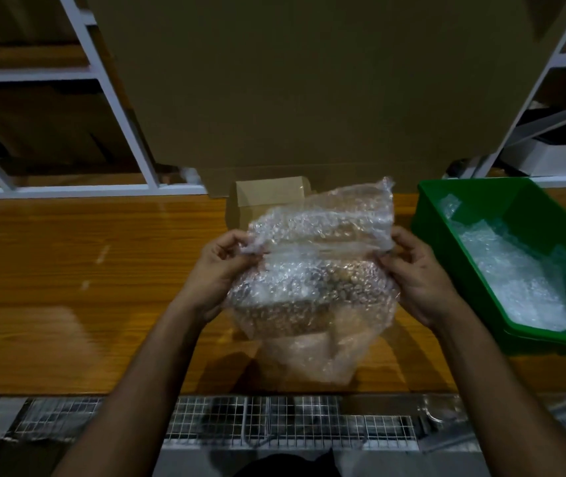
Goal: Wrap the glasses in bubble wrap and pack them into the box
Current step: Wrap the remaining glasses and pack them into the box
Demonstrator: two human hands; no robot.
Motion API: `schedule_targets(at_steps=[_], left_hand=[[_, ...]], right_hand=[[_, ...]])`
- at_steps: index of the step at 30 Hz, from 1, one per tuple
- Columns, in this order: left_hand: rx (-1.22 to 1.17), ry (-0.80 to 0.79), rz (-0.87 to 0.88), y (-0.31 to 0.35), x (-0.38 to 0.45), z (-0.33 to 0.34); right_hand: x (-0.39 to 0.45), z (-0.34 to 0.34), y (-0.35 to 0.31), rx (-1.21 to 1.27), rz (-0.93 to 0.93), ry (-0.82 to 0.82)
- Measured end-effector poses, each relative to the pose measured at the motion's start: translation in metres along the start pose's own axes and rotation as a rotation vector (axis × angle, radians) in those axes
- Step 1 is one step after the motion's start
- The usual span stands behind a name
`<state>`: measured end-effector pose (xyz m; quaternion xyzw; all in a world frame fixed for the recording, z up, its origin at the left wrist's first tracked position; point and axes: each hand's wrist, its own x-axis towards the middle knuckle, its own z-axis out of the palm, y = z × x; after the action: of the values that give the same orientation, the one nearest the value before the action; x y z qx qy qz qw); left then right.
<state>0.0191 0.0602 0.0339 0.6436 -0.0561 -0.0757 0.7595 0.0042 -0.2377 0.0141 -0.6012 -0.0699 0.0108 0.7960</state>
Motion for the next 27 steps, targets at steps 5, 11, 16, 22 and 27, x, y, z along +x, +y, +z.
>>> schedule_targets(at_steps=[5,11,16,22,27], left_hand=[[-0.136,0.032,0.001,-0.008,-0.001,-0.004],[-0.078,0.116,0.033,-0.012,-0.005,-0.004],[0.018,0.227,0.078,-0.017,-0.005,-0.008],[-0.003,0.275,0.085,-0.018,-0.003,-0.015],[0.159,0.228,0.038,-0.009,-0.007,-0.031]], right_hand=[[-0.005,0.003,-0.002,-0.015,-0.094,-0.066],[-0.007,0.005,0.005,0.087,0.059,-0.082],[-0.005,0.004,0.017,-0.182,0.035,-0.054],[-0.005,0.005,0.018,-0.233,0.097,0.058],[-0.005,0.01,0.005,-0.319,0.05,0.048]])
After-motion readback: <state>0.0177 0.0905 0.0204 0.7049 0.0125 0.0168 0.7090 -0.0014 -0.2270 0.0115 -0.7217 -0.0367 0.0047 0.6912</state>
